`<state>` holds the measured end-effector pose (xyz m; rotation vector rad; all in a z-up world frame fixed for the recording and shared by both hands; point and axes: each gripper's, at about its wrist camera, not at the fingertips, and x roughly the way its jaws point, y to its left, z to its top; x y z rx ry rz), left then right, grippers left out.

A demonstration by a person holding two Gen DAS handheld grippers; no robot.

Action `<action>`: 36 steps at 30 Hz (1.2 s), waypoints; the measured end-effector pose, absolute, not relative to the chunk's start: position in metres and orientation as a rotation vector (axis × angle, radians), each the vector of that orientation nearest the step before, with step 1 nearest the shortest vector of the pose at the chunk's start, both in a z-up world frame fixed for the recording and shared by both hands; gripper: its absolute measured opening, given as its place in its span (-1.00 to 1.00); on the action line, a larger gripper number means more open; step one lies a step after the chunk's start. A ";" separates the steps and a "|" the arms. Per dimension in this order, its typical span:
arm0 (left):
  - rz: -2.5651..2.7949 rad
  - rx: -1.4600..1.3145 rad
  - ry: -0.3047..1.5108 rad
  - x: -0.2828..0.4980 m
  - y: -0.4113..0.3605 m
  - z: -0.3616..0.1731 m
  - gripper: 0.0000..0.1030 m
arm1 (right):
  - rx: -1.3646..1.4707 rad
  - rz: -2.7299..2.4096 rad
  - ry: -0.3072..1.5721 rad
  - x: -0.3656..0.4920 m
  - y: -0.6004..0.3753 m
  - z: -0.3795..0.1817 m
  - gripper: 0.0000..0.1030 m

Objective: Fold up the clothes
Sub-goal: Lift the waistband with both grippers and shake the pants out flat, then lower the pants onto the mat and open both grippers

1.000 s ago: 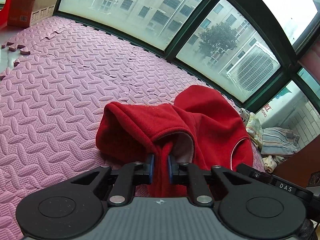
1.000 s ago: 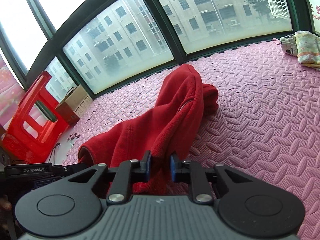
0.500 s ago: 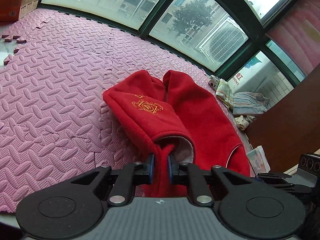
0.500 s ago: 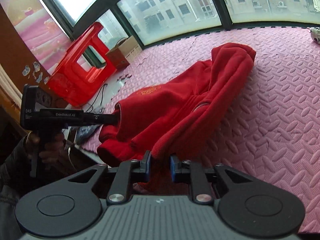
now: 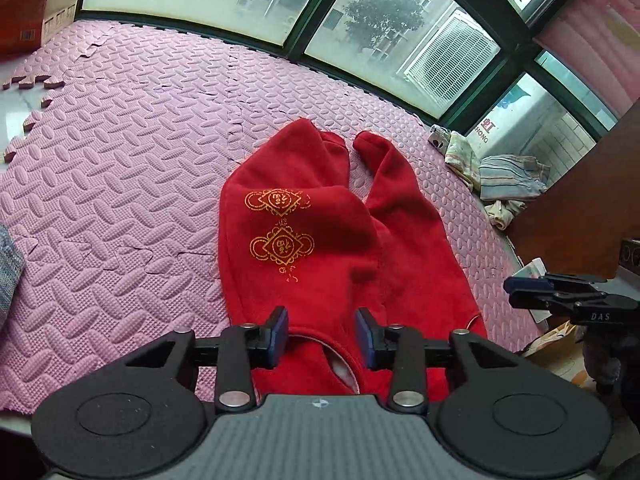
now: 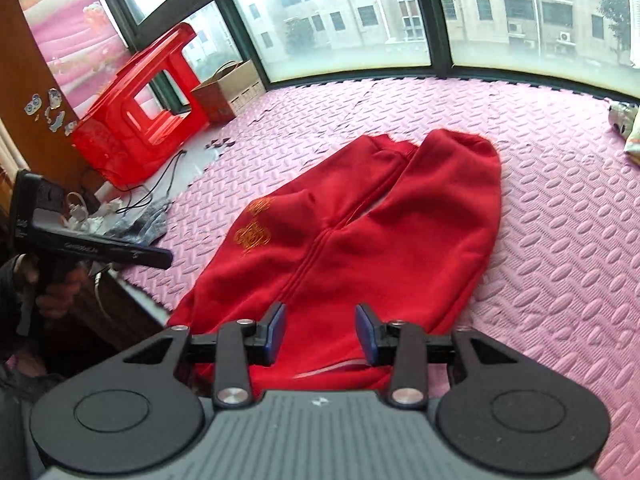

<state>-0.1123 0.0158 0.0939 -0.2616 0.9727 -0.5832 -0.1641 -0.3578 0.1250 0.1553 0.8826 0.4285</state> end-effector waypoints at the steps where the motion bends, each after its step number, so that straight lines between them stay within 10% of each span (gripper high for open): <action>1: -0.576 -0.259 0.965 -0.110 0.015 0.095 -0.11 | 0.150 0.401 0.870 -0.154 -0.362 0.124 -0.25; 30: -0.374 -0.202 0.896 -0.030 -0.015 0.065 0.55 | 0.012 0.236 0.998 0.097 -0.292 0.025 -0.27; 36: -0.367 -0.176 0.886 0.000 -0.022 0.061 0.55 | -0.040 0.257 0.980 0.115 -0.286 0.027 -0.72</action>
